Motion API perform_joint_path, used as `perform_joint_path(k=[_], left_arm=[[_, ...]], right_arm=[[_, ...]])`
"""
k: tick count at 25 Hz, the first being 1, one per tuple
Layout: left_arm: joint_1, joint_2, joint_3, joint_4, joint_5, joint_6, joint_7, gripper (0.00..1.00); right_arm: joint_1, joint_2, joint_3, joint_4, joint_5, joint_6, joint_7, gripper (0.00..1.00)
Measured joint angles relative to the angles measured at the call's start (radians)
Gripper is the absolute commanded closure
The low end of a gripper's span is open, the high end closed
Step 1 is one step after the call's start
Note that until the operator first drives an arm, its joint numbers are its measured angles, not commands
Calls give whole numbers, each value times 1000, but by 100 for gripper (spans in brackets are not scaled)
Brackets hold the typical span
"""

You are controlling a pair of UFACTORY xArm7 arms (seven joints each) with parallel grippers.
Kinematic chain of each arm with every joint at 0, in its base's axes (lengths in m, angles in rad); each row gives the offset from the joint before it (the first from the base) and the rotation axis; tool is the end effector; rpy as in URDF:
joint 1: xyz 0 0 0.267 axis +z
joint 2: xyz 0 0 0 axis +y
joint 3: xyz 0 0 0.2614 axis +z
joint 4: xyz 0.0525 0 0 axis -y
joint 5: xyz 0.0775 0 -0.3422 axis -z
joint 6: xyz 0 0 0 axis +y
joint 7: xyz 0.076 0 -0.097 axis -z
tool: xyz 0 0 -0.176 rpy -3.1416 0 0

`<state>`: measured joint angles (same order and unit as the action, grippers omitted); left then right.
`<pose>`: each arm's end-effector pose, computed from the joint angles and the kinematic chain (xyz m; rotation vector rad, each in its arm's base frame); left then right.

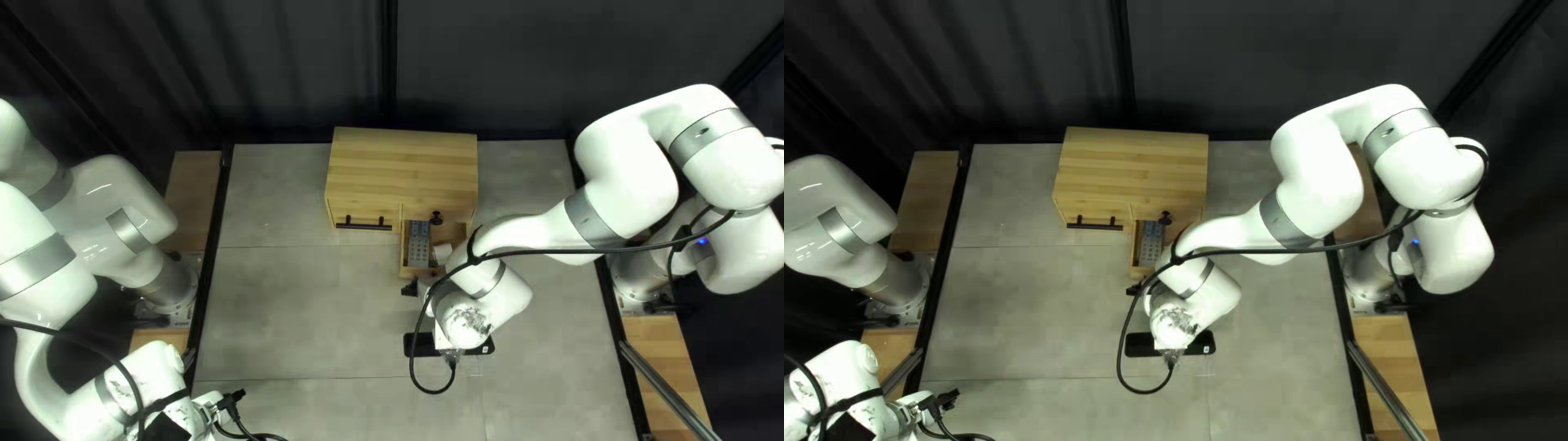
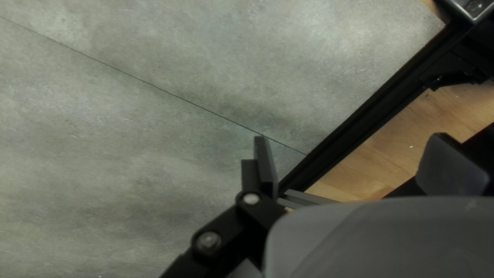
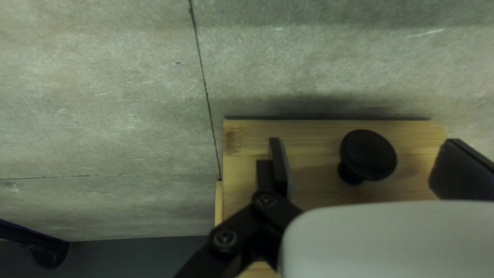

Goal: Open drawers and place objects into drawer and close

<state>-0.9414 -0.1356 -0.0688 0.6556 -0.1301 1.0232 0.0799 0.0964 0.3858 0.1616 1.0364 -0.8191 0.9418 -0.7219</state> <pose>0.1543 -0.2890 0.0653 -2.7124 1.4953 0.3874 0.4698 0.0014 0.0093 1.8785 1.8674 -0.4968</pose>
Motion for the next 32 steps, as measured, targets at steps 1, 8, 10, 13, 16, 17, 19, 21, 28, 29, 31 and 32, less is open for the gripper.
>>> perform_joint_path(k=[1, 8, 10, 13, 16, 17, 19, 21, 28, 29, 31, 32], left_arm=[[0, 0, 0, 0, 0, 0, 0, 0], [0, 0, 0, 0, 0, 0, 0, 0], [0, 0, 0, 0, 0, 0, 0, 0], [0, 0, 0, 0, 0, 0, 0, 0], [0, 0, 0, 0, 0, 0, 0, 0], [0, 0, 0, 0, 0, 0, 0, 0], [0, 0, 0, 0, 0, 0, 0, 0], [0, 0, 0, 0, 0, 0, 0, 0], [0, 0, 0, 0, 0, 0, 0, 0], [0, 0, 0, 0, 0, 0, 0, 0], [0, 0, 0, 0, 0, 0, 0, 0], [0, 0, 0, 0, 0, 0, 0, 0]], right_arm=[[0, -1, 0, -1, -1, -1, 0, 0], [-4, -5, -3, -6, -4, -4, -2, 0], [-5, -3, -4, -5, -5, -5, -3, 0], [-7, -3, -5, -5, -5, -5, -7, 0], [-11, -7, -7, -5, -3, -2, -16, 0], [-12, -8, -8, -5, -3, -1, -18, 0], [-14, -8, -9, -3, -3, 1, -20, 0], [-15, -6, -11, 0, -3, 2, -22, 0], [-20, 4, -15, 9, -3, 2, -27, 0], [-20, 5, -15, 10, -3, 2, -28, 0], [-22, 7, -16, 13, -3, 0, -29, 0], [-22, 8, -16, 13, -2, -1, -29, 0]])
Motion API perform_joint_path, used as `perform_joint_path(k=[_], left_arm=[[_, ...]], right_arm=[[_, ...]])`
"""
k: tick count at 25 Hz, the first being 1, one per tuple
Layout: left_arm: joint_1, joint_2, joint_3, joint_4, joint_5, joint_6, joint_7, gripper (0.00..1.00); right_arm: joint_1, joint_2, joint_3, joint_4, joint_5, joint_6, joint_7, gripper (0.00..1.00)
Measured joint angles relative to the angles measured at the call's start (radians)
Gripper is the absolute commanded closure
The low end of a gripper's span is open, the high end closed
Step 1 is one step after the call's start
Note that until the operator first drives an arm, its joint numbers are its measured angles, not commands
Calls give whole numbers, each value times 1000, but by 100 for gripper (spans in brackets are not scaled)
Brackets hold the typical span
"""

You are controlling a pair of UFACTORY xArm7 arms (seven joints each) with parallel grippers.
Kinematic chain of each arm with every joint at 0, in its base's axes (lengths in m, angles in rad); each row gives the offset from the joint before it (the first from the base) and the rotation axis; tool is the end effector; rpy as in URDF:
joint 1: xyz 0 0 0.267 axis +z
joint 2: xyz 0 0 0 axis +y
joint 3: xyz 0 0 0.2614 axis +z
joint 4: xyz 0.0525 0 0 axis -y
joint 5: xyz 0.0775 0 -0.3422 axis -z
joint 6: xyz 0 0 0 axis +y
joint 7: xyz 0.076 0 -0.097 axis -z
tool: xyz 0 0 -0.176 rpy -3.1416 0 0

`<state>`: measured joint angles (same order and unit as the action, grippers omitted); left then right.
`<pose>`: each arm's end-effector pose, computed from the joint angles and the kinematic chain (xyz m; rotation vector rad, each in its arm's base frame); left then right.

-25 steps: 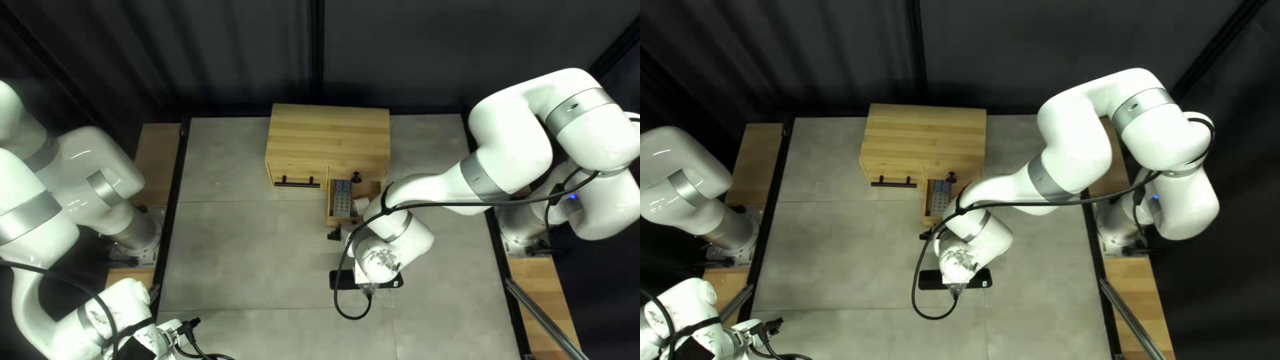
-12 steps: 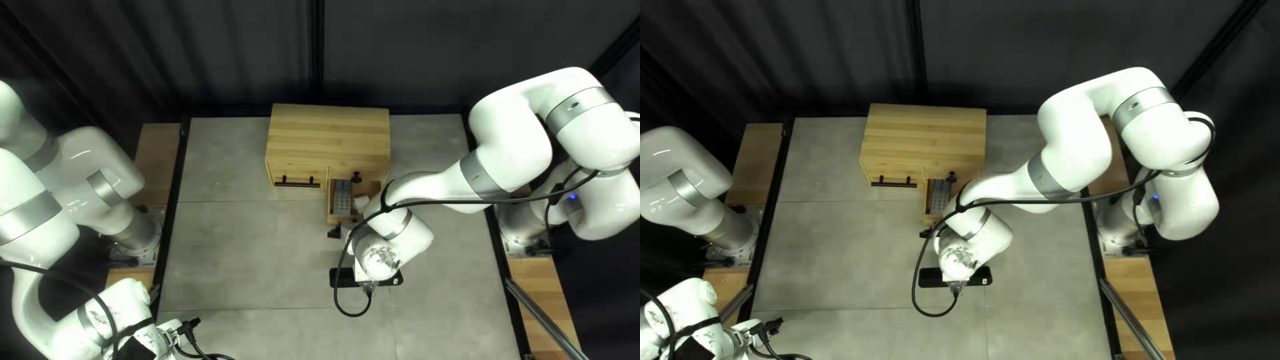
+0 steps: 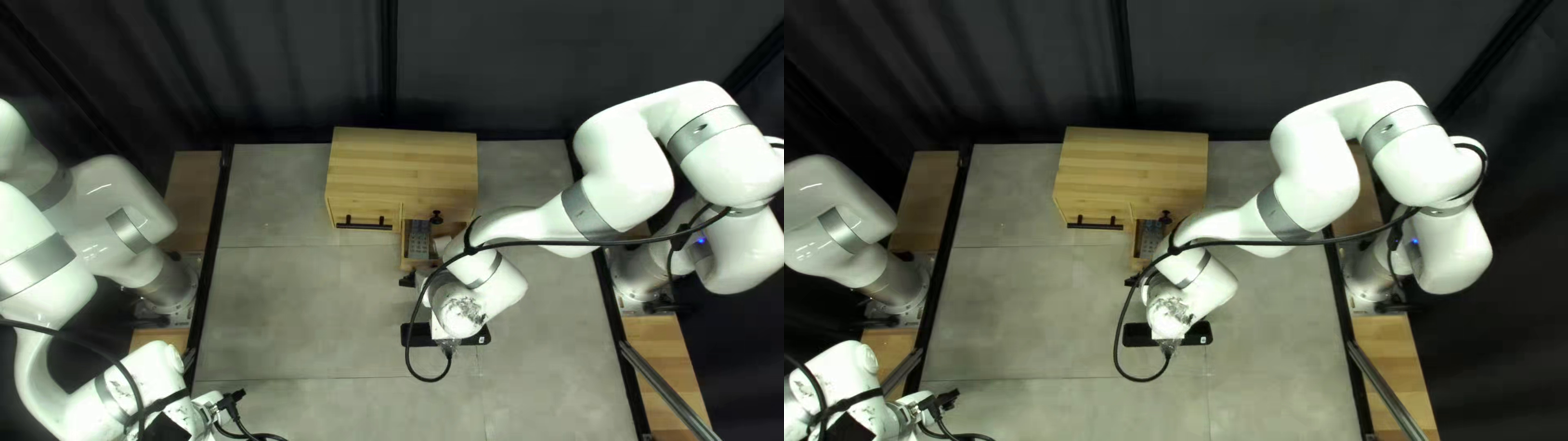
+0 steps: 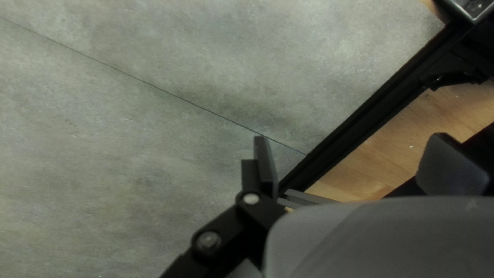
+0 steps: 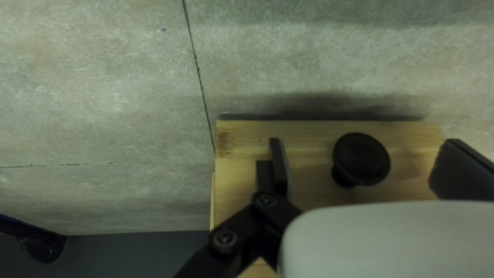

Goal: Open drawers and place objects into drawer and close

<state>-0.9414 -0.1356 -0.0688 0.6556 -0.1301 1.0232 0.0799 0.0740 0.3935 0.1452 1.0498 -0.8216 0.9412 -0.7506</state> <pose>0.1543 -0.2890 0.0653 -2.7124 1.4953 0.3874 0.4743 -0.0171 0.0103 1.8876 1.8591 -0.5154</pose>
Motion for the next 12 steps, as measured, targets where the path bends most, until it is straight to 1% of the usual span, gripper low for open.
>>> perform_joint_path(k=[12], left_arm=[[0, 0, 0, 0, 0, 0, 0, 0]], right_arm=[[-10, -6, -6, -3, 2, 0, -10, 0]])
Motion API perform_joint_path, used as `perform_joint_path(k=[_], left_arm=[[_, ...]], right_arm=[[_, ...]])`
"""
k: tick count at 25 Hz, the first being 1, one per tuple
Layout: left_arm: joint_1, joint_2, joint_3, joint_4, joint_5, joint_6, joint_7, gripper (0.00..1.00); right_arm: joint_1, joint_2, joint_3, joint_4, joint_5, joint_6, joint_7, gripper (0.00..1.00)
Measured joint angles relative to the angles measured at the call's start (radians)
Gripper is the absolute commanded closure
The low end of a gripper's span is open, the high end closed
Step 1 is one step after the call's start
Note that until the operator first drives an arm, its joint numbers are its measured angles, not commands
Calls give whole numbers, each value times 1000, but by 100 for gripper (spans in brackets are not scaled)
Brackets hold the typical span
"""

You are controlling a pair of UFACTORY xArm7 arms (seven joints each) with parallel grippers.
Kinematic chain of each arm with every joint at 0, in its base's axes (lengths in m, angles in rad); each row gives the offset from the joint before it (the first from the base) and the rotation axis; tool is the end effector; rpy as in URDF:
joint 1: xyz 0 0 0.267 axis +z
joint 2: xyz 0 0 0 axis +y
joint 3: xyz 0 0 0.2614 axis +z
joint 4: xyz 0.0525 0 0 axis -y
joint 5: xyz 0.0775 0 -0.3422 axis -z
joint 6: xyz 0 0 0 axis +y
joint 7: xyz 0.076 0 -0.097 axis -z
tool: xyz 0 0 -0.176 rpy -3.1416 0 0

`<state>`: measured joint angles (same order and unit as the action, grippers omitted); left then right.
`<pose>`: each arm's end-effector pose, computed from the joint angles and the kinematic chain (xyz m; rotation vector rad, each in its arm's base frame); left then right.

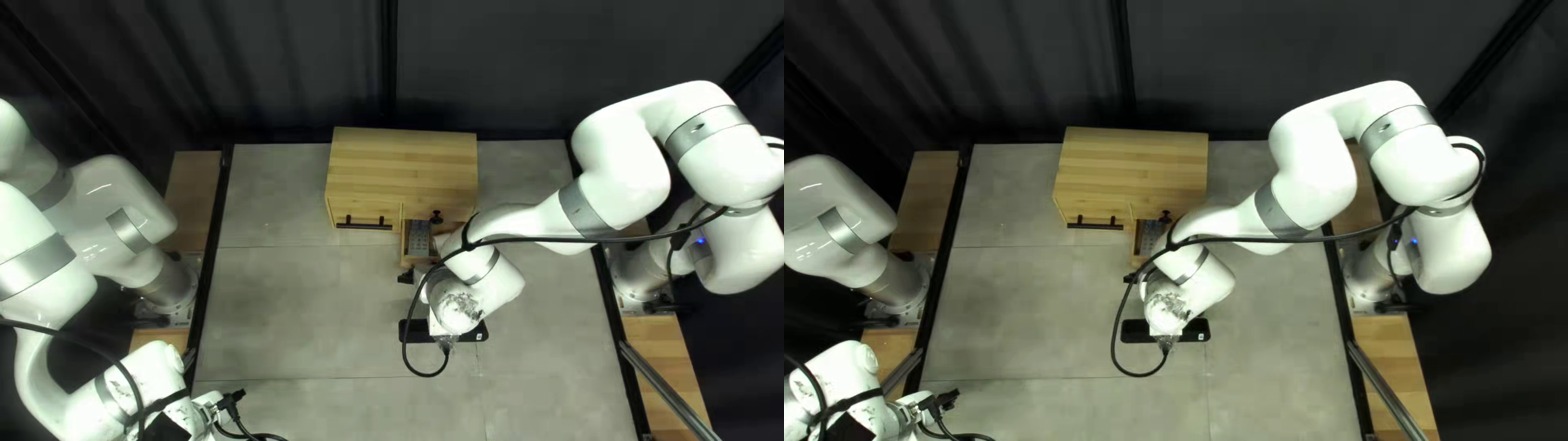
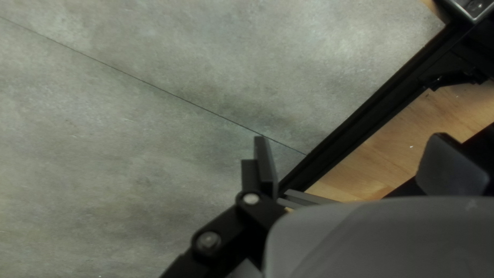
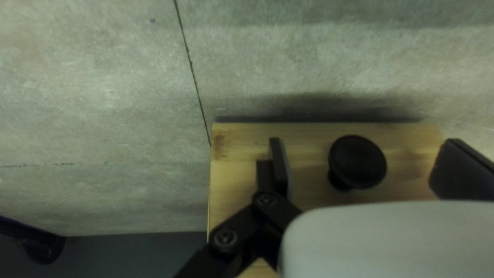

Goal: Open drawers and place objects into drawer and close

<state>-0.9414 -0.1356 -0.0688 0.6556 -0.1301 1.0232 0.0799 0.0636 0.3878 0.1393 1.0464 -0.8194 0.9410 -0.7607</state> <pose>0.1543 -0.2890 0.0653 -2.7124 1.4953 0.3874 0.4736 -0.0250 0.0119 1.8960 1.8527 -0.5229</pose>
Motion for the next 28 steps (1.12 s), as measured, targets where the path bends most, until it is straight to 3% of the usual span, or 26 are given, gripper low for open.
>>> perform_joint_path(k=[28], left_arm=[[0, 0, 0, 0, 0, 0, 0, 0]], right_arm=[[-46, -35, -33, -33, -24, -27, -39, 0]])
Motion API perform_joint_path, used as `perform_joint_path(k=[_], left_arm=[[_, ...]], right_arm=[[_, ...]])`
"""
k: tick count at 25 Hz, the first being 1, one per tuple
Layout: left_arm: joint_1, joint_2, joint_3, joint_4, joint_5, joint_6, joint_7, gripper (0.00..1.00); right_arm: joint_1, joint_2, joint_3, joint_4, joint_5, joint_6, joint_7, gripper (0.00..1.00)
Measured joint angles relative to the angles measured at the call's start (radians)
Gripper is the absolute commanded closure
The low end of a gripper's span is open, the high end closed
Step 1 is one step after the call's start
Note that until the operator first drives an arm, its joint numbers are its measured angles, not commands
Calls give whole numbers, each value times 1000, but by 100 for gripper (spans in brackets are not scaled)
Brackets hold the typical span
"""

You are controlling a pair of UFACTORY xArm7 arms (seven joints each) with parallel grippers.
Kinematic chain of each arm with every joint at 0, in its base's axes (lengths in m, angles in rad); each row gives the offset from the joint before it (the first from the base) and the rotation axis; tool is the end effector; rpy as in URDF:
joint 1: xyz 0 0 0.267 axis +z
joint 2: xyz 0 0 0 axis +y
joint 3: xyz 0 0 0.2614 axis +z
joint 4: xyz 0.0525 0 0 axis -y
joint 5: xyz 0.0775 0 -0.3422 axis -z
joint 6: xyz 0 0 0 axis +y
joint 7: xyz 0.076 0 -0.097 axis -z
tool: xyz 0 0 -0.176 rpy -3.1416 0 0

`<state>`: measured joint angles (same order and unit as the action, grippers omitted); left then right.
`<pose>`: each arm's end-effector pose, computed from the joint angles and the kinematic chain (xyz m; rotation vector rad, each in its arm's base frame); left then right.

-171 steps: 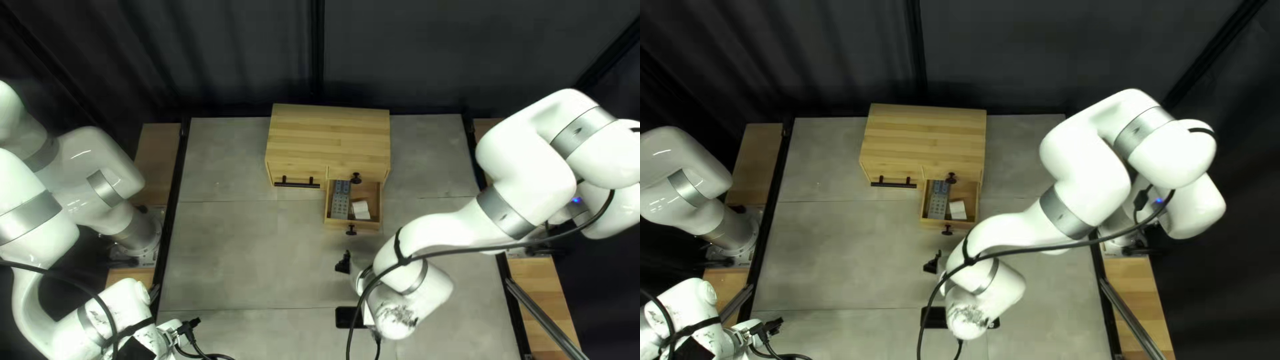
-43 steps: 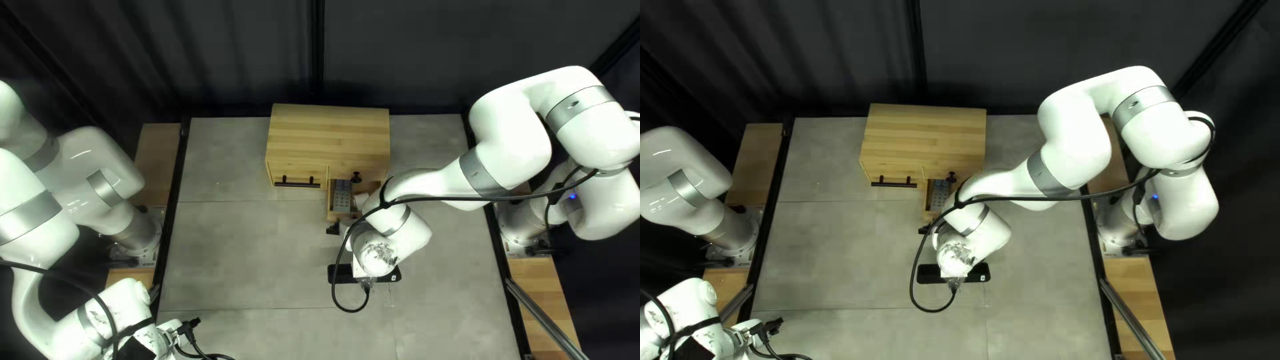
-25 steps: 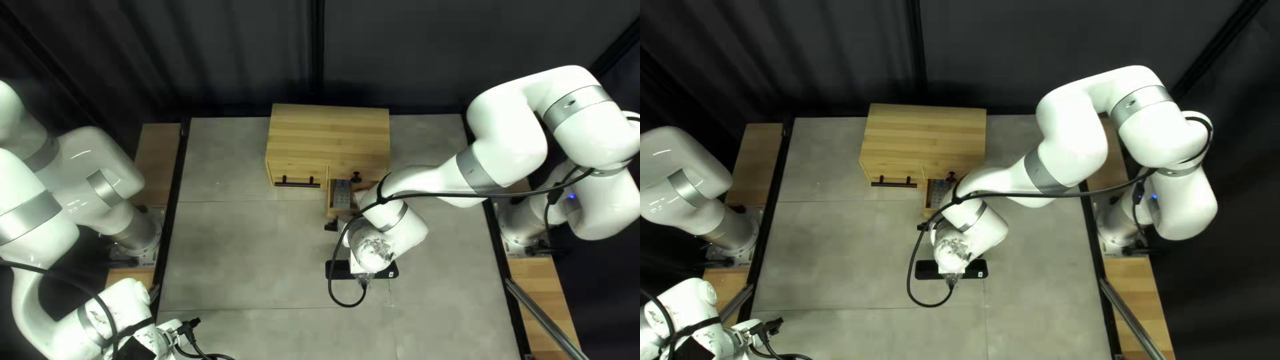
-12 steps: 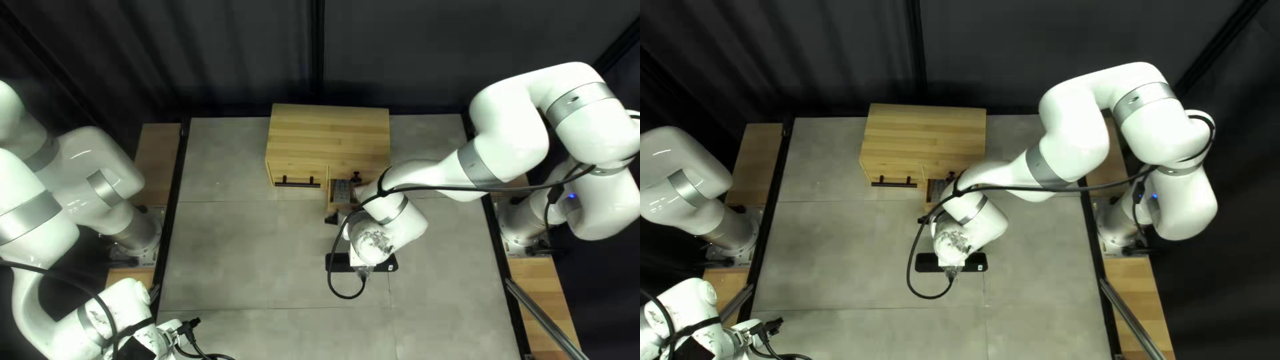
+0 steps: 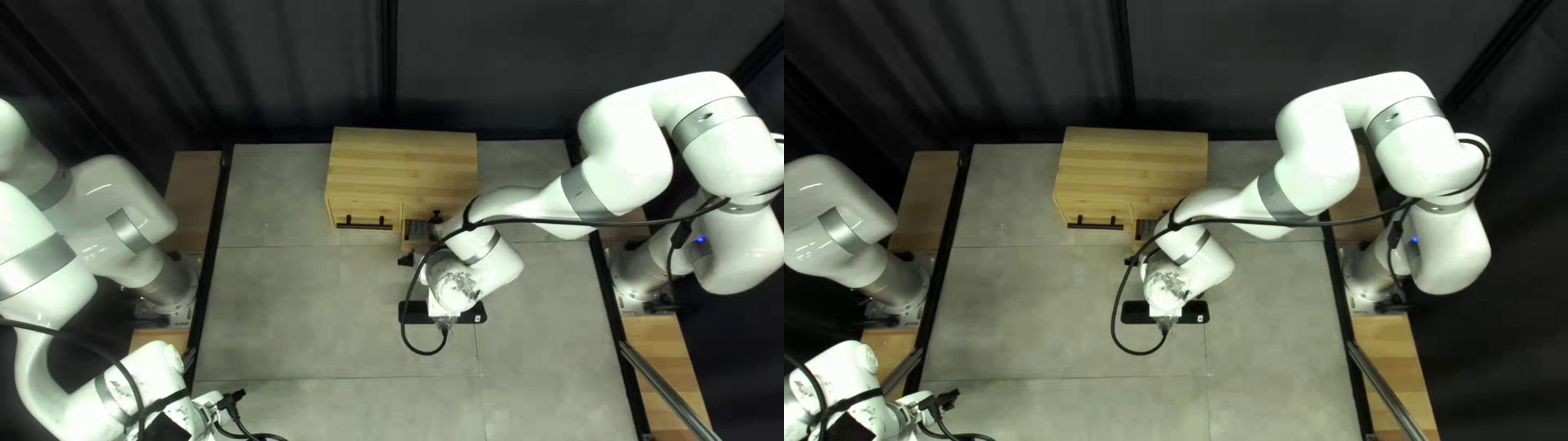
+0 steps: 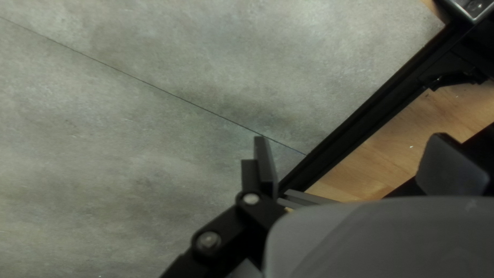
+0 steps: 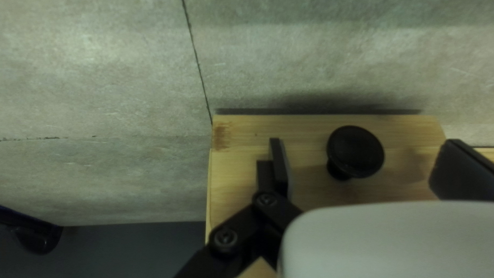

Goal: Open drawers and place objects into drawer and close

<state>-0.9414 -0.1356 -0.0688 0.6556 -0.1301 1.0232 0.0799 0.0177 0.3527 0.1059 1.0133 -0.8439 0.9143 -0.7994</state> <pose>0.1543 -0.2890 0.0653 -2.7124 1.4953 0.3874 0.4718 -0.0633 0.0195 1.9004 1.8334 -0.5378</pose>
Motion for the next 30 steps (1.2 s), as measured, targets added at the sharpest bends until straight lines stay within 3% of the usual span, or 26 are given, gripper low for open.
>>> perform_joint_path(k=[30], left_arm=[[0, 0, 0, 0, 0, 0, 0, 0]], right_arm=[[-22, -9, -20, -28, -48, -58, -10, 0]])
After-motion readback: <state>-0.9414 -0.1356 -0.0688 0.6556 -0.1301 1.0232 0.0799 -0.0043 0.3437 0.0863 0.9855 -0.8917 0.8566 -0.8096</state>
